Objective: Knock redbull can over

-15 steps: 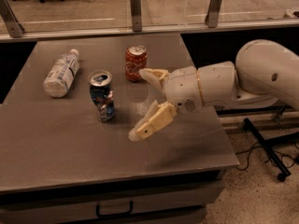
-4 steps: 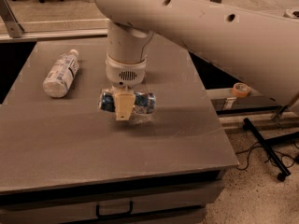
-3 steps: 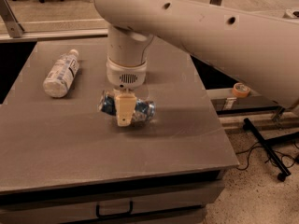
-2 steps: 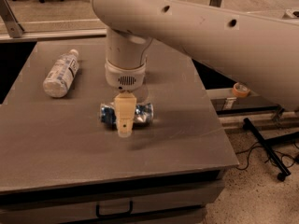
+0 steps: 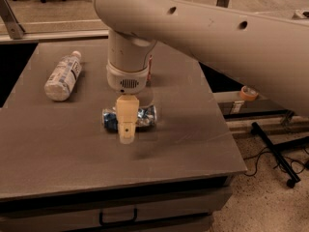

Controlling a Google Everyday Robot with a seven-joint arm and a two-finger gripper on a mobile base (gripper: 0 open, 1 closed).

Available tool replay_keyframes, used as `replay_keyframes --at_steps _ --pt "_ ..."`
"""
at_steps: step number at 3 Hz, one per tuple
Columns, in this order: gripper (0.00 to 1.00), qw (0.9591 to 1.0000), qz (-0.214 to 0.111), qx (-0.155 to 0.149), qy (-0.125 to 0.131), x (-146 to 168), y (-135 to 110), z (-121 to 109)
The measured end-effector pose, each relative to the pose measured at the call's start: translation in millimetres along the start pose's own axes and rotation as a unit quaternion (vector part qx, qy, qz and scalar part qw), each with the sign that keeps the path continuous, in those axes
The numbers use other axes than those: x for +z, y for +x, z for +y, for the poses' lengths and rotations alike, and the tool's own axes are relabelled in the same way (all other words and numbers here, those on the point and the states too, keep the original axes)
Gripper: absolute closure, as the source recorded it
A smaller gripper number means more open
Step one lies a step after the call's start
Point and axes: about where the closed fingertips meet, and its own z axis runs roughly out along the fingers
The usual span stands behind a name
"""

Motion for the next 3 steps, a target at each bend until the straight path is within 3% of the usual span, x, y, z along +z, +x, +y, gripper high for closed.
replay_keyframes --at_steps 1,2,3 --pt "0.00 0.9991 -0.033 0.020 0.017 -8.8 2.8 -4.1" --pt "0.00 0.9897 -0.101 0.064 0.080 -50.1 16.7 -11.5" --pt "0.00 0.9662 -0.163 0.104 0.171 -111.9 38.6 -22.1"
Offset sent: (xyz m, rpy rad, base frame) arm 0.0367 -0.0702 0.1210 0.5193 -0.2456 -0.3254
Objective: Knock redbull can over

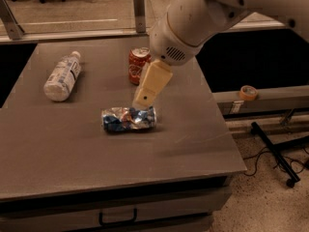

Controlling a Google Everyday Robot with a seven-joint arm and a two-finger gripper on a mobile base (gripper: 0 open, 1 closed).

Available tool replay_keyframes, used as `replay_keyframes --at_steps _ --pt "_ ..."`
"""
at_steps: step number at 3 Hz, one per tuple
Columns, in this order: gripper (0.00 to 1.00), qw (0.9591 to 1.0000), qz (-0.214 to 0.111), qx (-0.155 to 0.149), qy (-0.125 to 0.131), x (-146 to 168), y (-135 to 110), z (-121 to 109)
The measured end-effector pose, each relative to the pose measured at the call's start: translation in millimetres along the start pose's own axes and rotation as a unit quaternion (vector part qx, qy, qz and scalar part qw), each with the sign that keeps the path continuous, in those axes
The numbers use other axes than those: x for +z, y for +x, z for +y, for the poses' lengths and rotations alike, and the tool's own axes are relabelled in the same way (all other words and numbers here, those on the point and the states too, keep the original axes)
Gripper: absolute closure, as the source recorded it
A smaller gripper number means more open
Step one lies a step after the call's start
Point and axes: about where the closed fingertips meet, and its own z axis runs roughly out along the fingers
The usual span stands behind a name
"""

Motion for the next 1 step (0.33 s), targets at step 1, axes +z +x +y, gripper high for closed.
replay_keyframes --at_steps 1 --pt "0.00 0.9999 -0.009 0.004 0.009 -3.5 -2.3 -3.5"
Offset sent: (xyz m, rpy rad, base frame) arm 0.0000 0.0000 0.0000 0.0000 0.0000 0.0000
